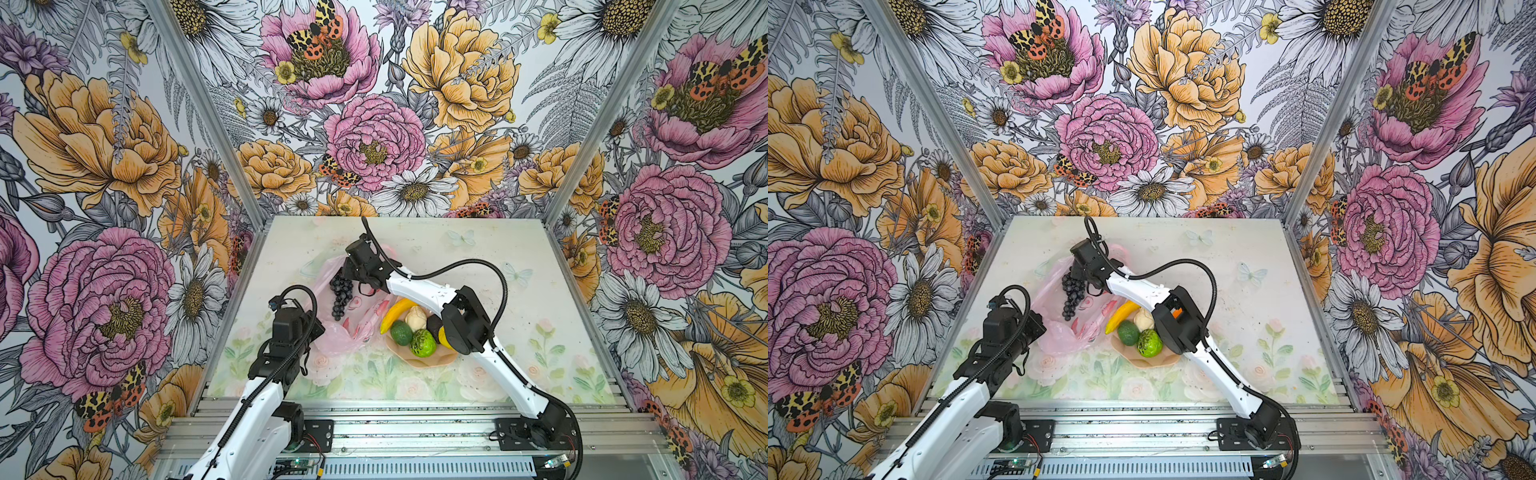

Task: Take fruits out of the plastic bag
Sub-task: Pick up the fruit from the plastic bag.

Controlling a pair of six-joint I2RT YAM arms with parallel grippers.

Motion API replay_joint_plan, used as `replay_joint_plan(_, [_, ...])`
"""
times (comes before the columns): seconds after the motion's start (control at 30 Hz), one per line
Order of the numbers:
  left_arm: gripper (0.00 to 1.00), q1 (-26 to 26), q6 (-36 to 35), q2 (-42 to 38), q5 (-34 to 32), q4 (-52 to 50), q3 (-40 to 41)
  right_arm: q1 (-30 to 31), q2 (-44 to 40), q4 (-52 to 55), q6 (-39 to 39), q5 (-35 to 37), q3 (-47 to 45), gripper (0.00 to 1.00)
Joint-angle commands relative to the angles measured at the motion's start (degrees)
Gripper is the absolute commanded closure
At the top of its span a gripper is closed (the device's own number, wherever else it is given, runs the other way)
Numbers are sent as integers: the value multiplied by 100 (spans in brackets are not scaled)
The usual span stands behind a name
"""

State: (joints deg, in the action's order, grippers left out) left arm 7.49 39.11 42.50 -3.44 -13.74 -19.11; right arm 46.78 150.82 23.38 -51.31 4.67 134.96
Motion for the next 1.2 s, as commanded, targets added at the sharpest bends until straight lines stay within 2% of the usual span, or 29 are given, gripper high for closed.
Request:
replay_joint_plan(0.0, [100, 42, 53, 17, -86, 21, 39, -20, 224, -41, 95, 52, 201, 91])
replay_joint_plan(0.27, [100, 38, 42, 56, -89, 38, 26, -7, 405, -42, 94, -34, 353, 89])
replay_joint_plan(0.57, [100, 42, 44, 215, -69, 150, 30, 15, 148, -28, 271, 13, 330, 100])
replay_joint_plan(0.77, [100, -21, 150, 601, -244, 83, -128, 126, -167, -28, 513, 3, 236, 100])
replay_joint_plan(0.93, [100, -310, 367, 1008, 60, 371, -274, 241, -549, -30, 704, 164, -103, 100])
replay_joint_plan(1.17, [100, -332, 610, 1681, 108, 675, -703, 346, -907, -39, 911, 131, -397, 100])
